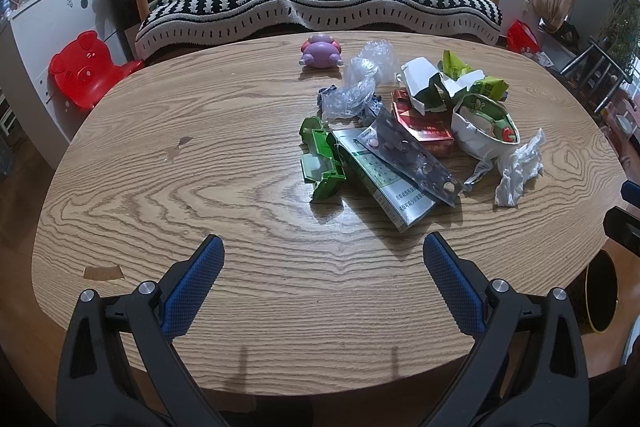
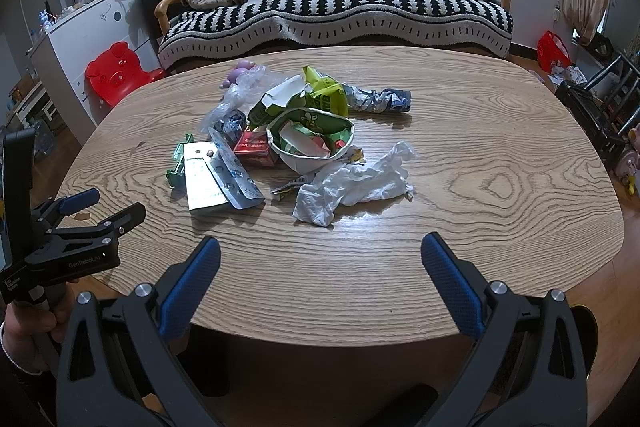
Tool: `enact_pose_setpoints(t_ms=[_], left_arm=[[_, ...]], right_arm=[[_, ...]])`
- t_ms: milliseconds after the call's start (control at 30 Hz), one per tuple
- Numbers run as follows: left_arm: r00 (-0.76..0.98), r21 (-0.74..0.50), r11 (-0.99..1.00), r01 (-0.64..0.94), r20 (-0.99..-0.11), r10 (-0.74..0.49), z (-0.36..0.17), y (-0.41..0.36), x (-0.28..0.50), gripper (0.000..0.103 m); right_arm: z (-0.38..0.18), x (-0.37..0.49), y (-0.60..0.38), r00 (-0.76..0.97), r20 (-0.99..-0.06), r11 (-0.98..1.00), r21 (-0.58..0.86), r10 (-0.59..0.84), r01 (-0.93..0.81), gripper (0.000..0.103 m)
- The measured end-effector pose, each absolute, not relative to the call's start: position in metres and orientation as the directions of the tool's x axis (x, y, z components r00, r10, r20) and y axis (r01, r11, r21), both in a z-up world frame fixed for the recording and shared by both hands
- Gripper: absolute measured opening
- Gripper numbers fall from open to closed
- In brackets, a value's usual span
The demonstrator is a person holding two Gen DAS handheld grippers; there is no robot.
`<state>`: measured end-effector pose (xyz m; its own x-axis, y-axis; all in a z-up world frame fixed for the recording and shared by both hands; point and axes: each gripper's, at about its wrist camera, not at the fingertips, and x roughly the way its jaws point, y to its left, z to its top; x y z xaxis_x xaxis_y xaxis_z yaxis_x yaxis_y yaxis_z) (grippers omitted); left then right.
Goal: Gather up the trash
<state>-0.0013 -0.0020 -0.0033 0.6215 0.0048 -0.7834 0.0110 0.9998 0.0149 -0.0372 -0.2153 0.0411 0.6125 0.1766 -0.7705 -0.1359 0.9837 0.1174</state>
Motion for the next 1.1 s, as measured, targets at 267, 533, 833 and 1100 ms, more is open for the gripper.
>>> enact_pose_setpoints(t_ms=[267,533,833,1100], left_arm=[[0.614,0.002,1.0,0.011,-0.789,-0.005,-0.01,0.0,0.0,0.097],[0.578,0.071,0.997,-0.009,-0.814,0.063,-0.028,0.011,0.024,0.097],[0.515,0.076,0.994,0.073,-0.857,0.028,-0.069,0.001,0.071,0.097],[0.546,0.037,0.996,0.082,-0.837,-0.014,-0.069,0.008,0.091,0.087]], right_arm=[[0.04,-0.037,-0.216,0.613,-0.771,0.984,0.116,0.175,-0.134,0.097],[0.032,-0.025,-0.216,0.592,-0.792,0.988,0.097,0.148,-0.117,0.097],[-0.002,0.022,-0.226,0.534,-0.839,0.994,0.077,0.107,-0.079,0.097],[-0.035,0.078,-0.225,0.486,-0.869,0.996,0.075,0.09,-0.05,0.091]])
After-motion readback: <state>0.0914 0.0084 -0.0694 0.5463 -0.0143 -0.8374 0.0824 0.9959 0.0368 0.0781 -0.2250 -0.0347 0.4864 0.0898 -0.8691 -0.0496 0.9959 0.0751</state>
